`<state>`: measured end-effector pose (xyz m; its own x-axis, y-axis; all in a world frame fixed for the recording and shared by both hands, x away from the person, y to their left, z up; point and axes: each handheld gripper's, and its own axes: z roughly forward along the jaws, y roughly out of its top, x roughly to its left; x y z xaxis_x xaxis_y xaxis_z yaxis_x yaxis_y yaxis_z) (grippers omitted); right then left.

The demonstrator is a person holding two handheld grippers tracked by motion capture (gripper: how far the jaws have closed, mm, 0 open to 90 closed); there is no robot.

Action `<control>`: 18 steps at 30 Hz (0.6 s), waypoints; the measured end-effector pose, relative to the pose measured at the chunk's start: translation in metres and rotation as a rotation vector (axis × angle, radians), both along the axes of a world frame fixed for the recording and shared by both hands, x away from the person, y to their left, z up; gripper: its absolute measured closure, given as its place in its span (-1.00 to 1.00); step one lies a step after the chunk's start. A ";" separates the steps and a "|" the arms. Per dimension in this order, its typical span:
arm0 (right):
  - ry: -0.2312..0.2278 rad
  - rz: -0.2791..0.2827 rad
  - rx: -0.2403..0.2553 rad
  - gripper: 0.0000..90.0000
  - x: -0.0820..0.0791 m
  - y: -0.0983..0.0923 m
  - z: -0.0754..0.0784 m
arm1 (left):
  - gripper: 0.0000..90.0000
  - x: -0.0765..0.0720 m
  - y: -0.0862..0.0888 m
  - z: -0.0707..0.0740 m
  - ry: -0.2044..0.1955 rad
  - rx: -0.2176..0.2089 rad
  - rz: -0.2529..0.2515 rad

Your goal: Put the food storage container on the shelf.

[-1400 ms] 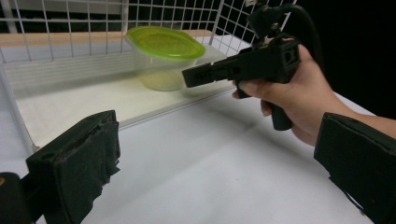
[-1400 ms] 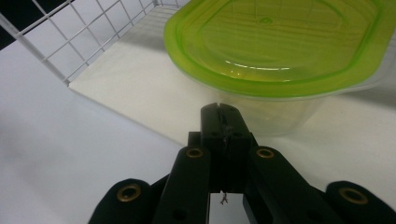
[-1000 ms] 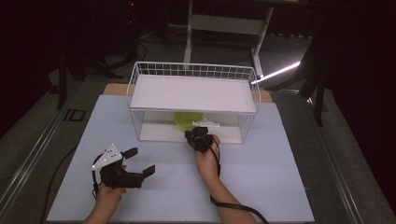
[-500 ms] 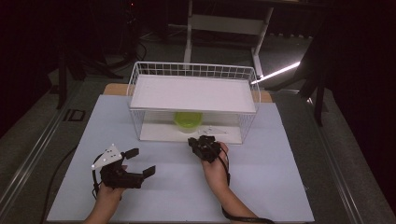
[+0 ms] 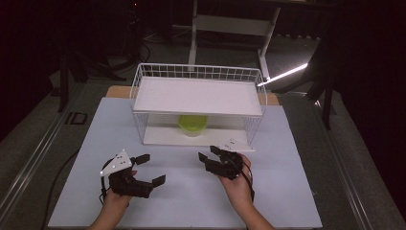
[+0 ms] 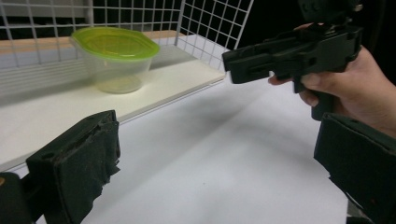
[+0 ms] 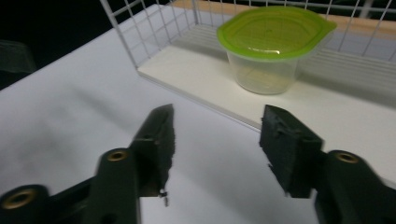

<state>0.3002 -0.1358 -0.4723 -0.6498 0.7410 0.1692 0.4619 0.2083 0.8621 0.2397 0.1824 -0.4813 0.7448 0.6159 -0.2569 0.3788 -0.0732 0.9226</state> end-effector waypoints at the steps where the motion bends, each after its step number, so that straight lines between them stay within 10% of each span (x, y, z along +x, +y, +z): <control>1: -0.010 0.006 0.013 -0.19 -0.003 -0.003 0.002 | -0.97 0.000 0.000 0.000 0.001 -0.012 -0.004; 8: -0.088 0.045 0.038 -0.59 -0.019 -0.021 0.008 | -0.97 0.001 -0.002 0.006 -0.028 -0.003 -0.016; 18: -0.102 0.022 0.068 -0.65 -0.037 -0.044 0.010 | -0.97 -0.007 0.002 0.012 -0.059 0.005 -0.057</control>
